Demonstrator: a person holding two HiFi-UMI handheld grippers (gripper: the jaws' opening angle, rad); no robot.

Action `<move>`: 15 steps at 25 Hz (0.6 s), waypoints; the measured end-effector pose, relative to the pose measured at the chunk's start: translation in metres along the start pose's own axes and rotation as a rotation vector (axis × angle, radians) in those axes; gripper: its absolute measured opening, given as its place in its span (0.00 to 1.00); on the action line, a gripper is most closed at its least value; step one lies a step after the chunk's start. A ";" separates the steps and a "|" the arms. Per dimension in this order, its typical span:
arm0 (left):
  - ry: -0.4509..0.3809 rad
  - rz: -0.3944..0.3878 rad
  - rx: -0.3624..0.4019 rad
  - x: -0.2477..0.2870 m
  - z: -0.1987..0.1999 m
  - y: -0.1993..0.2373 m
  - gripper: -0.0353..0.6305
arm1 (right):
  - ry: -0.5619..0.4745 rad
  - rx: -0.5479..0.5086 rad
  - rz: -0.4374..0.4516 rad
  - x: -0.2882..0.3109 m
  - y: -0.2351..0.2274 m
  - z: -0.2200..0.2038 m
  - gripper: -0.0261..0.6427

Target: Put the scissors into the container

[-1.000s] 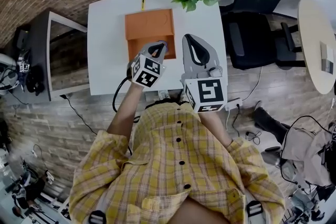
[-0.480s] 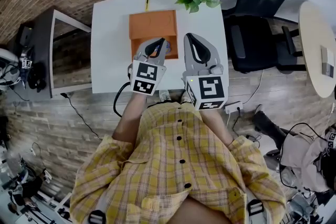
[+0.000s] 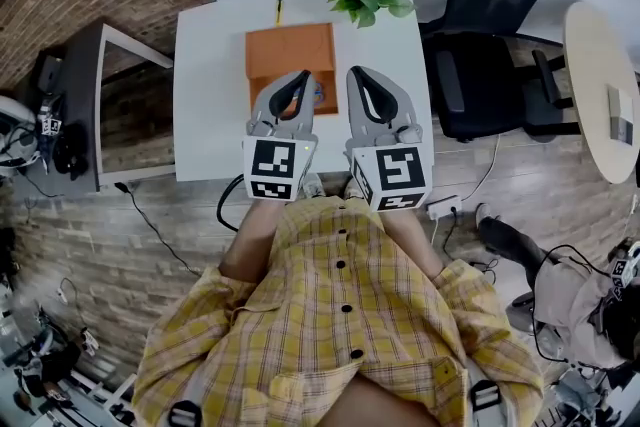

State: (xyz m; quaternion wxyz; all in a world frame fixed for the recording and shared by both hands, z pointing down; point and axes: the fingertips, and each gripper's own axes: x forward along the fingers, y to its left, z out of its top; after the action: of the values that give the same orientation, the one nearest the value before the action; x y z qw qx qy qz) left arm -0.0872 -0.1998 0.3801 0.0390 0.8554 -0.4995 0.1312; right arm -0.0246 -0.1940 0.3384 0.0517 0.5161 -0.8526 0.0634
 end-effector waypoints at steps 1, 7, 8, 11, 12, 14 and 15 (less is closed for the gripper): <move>-0.012 0.005 0.000 -0.002 0.003 -0.001 0.06 | -0.002 -0.001 0.001 -0.001 0.001 0.000 0.05; -0.063 0.011 -0.018 -0.010 0.016 -0.004 0.06 | -0.014 -0.002 0.010 -0.001 0.006 0.005 0.05; -0.072 0.013 -0.022 -0.012 0.018 -0.003 0.06 | -0.015 -0.003 0.010 -0.001 0.006 0.005 0.04; -0.098 0.024 -0.030 -0.018 0.025 -0.002 0.06 | -0.021 -0.006 0.013 0.000 0.008 0.007 0.04; -0.104 0.026 -0.033 -0.019 0.027 -0.002 0.06 | -0.023 -0.007 0.014 0.000 0.009 0.007 0.05; -0.111 0.028 -0.035 -0.021 0.030 -0.001 0.06 | -0.026 -0.008 0.016 0.002 0.009 0.009 0.04; -0.111 0.030 -0.036 -0.022 0.031 -0.001 0.06 | -0.028 -0.007 0.017 0.002 0.009 0.010 0.04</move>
State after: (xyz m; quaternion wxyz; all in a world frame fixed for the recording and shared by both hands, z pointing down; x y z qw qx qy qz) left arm -0.0906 -0.1869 0.3445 0.0249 0.8530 -0.5159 0.0750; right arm -0.0343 -0.1934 0.3287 0.0410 0.5095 -0.8578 0.0533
